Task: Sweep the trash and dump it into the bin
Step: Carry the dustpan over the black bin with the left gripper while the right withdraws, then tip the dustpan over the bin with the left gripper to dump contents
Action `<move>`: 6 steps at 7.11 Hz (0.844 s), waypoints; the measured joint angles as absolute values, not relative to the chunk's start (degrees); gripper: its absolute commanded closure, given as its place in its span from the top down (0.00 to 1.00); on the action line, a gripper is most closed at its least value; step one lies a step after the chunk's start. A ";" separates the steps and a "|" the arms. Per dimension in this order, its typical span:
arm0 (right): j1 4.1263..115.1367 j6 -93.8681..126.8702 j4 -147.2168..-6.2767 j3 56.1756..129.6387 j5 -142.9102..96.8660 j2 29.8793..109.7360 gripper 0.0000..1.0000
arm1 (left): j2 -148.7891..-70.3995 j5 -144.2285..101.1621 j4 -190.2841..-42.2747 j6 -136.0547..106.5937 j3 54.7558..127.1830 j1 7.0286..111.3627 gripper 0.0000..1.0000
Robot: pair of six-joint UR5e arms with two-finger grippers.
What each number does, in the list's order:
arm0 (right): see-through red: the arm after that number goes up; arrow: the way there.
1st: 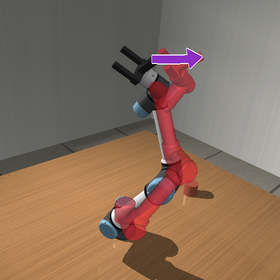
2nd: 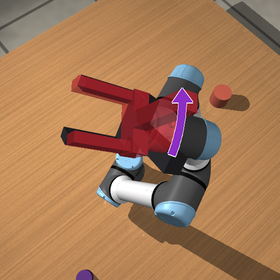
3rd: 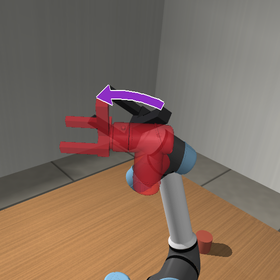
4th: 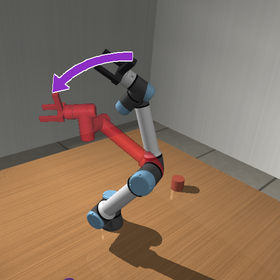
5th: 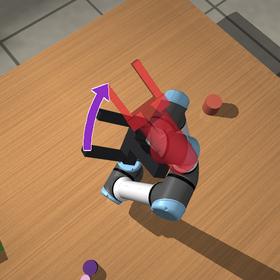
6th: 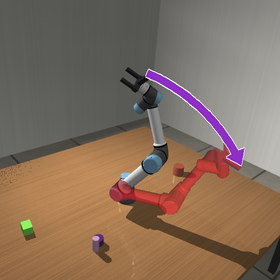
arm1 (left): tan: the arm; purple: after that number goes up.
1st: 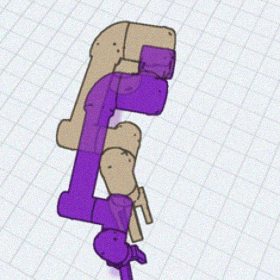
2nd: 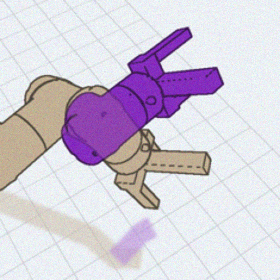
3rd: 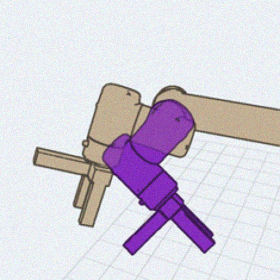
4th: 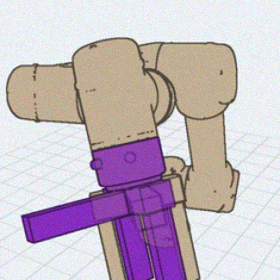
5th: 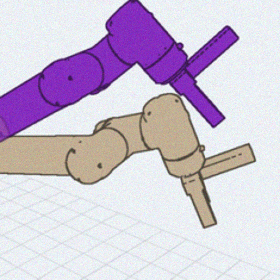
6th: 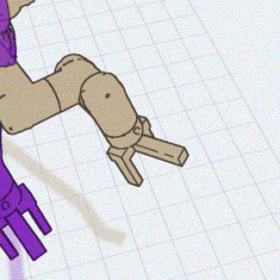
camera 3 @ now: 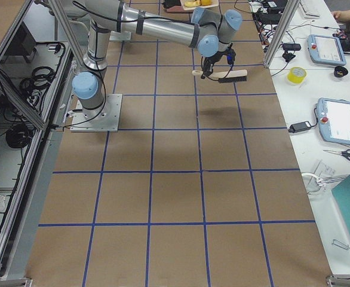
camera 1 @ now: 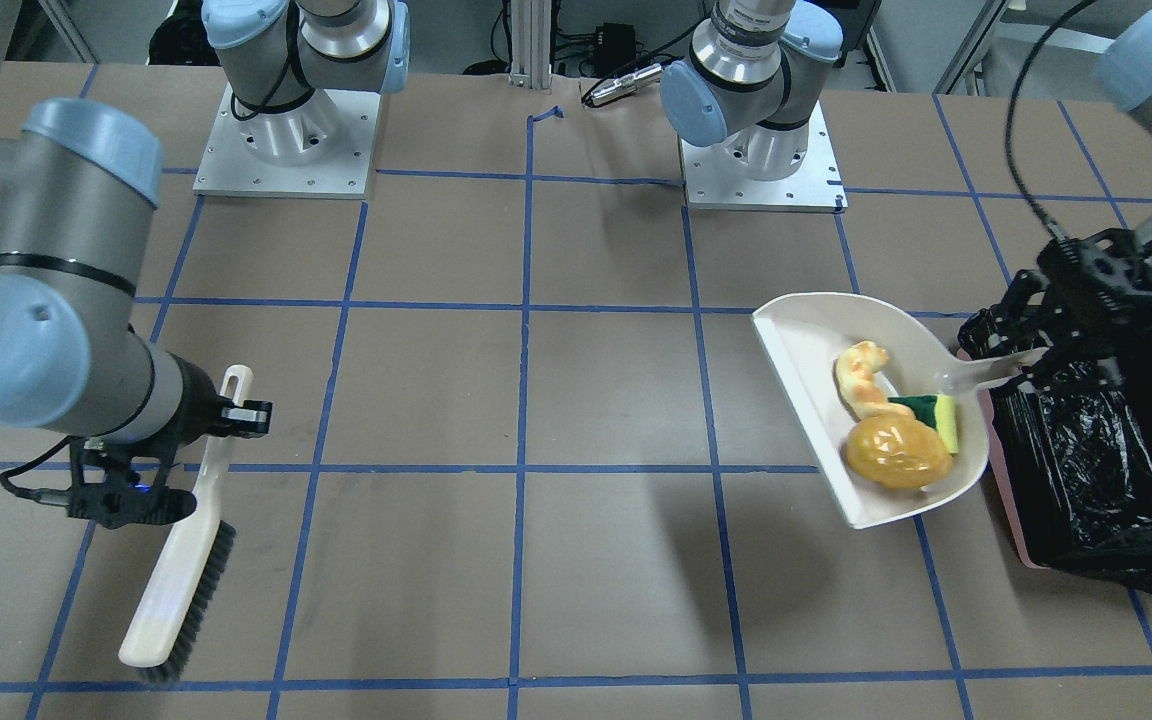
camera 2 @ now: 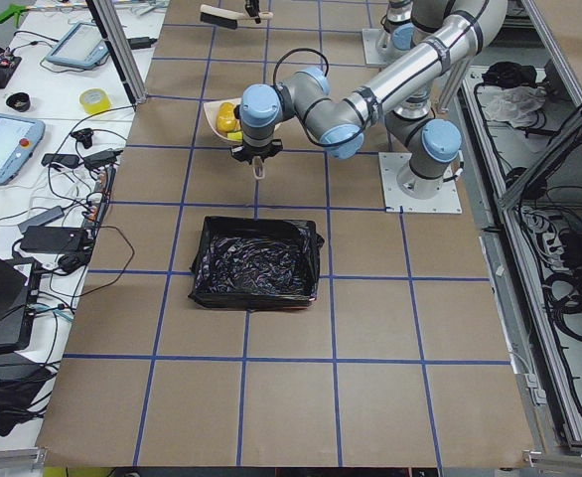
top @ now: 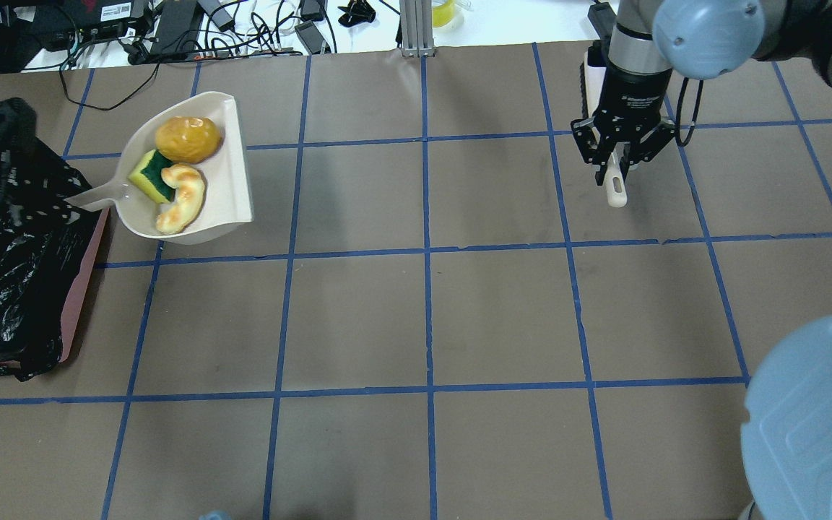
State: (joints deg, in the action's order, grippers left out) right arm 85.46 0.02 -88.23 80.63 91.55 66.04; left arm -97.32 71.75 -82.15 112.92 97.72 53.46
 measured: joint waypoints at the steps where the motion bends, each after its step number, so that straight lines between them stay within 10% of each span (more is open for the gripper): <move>1: 83.06 -1.34 -88.37 80.62 91.09 65.01 0.00 | -97.84 73.83 -85.14 118.25 95.61 47.73 0.00; 6: 76.17 -5.58 -90.24 81.49 91.66 59.69 0.00 | -101.11 100.25 -77.66 129.40 86.97 33.13 0.00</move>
State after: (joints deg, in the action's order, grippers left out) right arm 76.17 -5.58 -90.24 81.49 91.66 59.69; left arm -101.11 100.25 -77.66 129.40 86.97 33.13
